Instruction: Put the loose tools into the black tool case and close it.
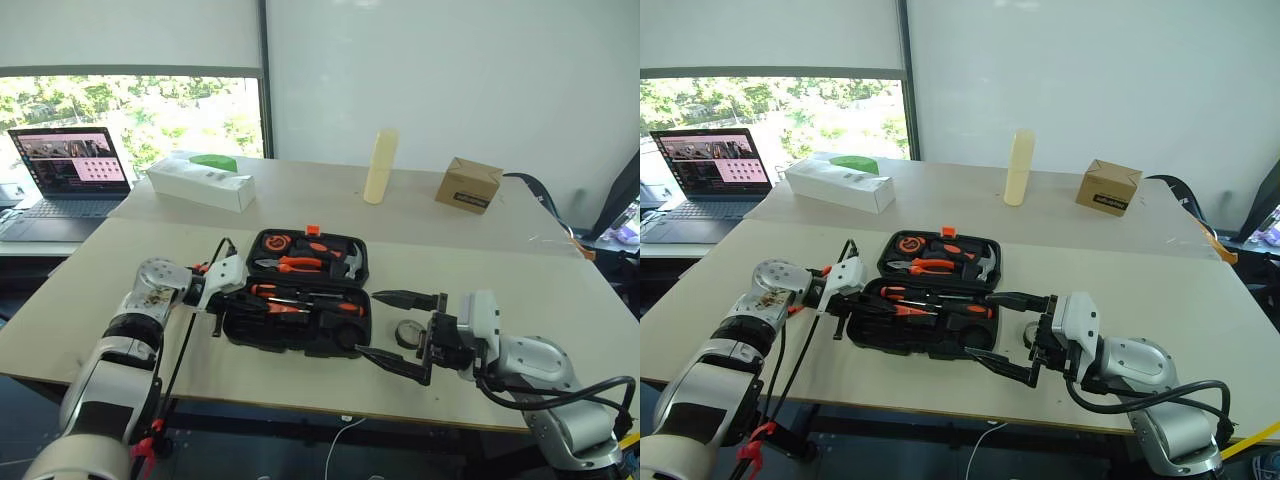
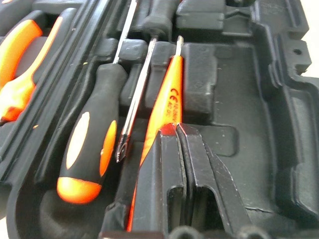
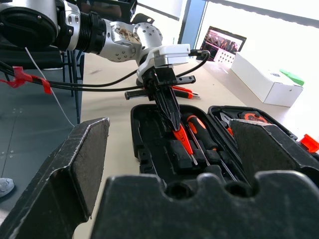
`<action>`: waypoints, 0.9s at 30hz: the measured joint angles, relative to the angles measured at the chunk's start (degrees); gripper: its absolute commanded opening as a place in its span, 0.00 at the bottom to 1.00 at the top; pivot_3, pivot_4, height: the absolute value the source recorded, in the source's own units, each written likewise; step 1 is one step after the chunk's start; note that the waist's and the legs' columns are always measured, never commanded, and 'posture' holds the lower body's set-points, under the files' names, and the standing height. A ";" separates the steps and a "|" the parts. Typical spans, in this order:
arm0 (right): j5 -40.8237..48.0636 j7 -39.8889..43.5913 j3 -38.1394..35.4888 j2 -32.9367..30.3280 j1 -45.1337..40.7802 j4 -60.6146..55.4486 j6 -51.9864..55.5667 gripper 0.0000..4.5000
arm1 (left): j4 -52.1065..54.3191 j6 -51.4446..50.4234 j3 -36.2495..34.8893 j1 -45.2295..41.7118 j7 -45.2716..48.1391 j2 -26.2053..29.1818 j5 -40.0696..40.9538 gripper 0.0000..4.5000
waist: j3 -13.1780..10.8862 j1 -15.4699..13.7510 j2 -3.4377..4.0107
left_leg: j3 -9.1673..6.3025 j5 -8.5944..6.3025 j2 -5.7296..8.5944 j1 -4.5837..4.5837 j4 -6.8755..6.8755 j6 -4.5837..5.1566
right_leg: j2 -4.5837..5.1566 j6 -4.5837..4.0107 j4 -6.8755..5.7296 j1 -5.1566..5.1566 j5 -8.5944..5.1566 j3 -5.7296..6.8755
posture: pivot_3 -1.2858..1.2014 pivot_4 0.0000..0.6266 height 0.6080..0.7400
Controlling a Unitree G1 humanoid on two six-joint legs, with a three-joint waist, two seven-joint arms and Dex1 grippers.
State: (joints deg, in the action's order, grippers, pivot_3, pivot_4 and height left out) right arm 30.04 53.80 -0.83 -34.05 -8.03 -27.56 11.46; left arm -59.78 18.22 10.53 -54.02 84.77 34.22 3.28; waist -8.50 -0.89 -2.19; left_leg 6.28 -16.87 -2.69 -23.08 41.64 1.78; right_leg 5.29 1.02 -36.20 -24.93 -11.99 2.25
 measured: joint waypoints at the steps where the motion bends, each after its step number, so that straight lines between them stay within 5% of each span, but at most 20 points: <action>1: 0.00 0.00 0.00 0.00 0.04 0.00 0.00 1.00 | -0.01 -0.94 -0.42 0.00 -0.04 -0.13 0.04 0.02 | 0.00 0.00 0.00 | 0.00 0.00 0.00 0.00 0.00 0.00 | 0.00 0.00 0.00 0.00 0.02 0.00 | 0.52 0.24 1.00; 27: 0.09 -0.16 0.01 -0.01 0.39 -0.03 0.02 1.00 | 0.25 0.01 -2.10 0.64 -6.51 -0.63 -4.99 0.02 | 0.01 0.30 0.01 | 0.02 -0.04 -0.02 0.24 0.01 0.07 | -0.01 0.01 0.09 0.24 0.02 -0.03 | 0.52 0.24 1.00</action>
State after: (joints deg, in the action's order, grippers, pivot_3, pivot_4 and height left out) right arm 30.13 53.64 -0.83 -34.06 -7.64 -27.60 11.48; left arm -59.53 18.22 8.43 -53.38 78.26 33.59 -1.72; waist -8.49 -0.59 -2.18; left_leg 6.31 -16.92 -2.71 -22.84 41.65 1.86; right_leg 5.27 1.03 -36.12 -24.68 -11.97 2.22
